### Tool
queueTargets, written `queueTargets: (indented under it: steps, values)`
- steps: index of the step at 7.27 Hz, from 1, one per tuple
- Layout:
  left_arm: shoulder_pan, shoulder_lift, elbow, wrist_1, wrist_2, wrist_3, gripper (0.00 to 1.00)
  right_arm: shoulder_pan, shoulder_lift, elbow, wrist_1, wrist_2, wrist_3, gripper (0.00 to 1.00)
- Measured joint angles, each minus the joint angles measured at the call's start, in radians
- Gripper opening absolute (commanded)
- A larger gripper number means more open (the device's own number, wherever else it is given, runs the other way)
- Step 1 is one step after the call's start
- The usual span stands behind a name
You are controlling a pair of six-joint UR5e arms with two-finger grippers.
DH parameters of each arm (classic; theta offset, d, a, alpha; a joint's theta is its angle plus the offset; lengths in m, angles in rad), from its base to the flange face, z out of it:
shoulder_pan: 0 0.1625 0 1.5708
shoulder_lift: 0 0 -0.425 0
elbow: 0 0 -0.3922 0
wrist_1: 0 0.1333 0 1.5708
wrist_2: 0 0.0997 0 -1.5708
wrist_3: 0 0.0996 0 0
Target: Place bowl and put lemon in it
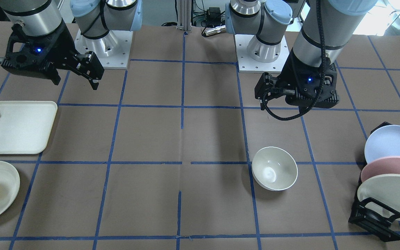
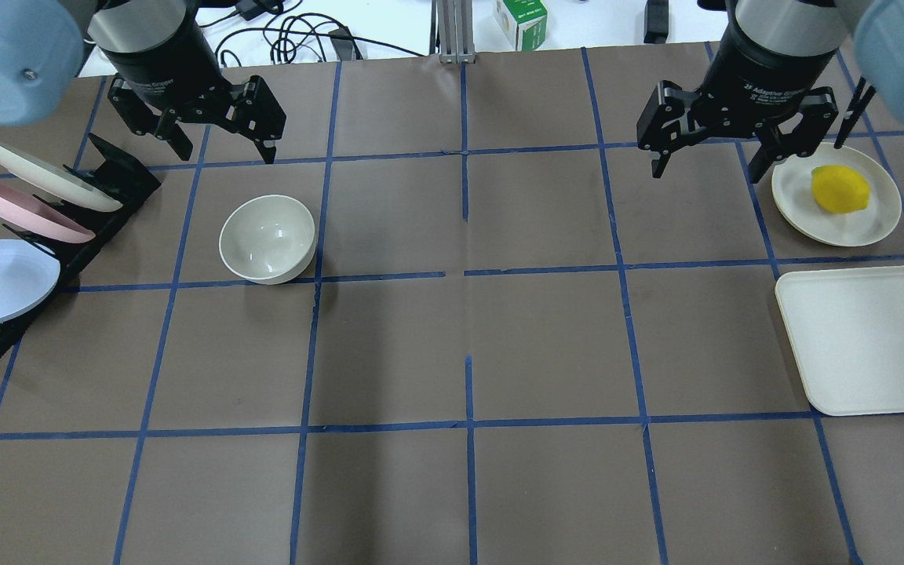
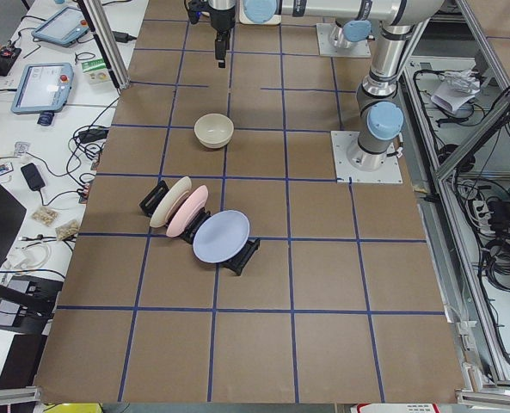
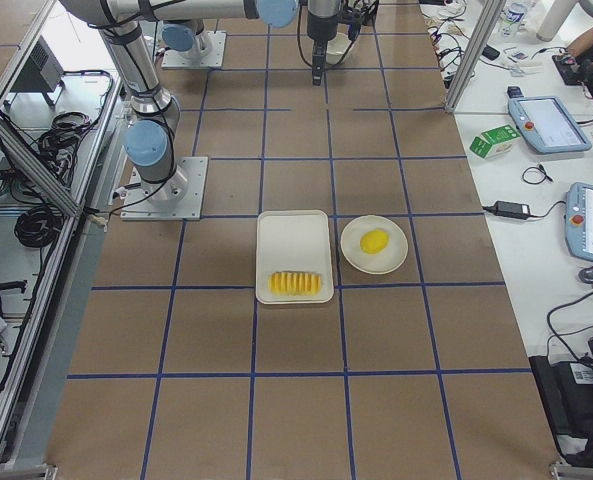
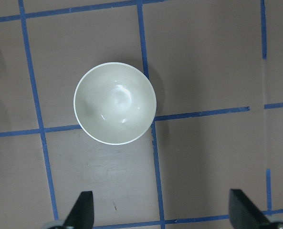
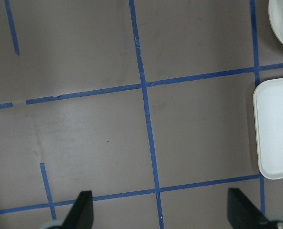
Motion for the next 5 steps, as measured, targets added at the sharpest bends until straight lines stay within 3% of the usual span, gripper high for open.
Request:
queueTargets:
  steps: [3, 5]
  values:
    - [0.021, -0.012, -0.007, -0.007, -0.002, 0.001, 1.00, 0.000, -0.001, 0.000, 0.000, -0.003, 0.001, 1.00]
    - [0.115, -0.076, -0.068, 0.052, -0.007, 0.030, 1.00, -0.003, 0.004, 0.002, 0.003, -0.008, 0.000, 1.00]
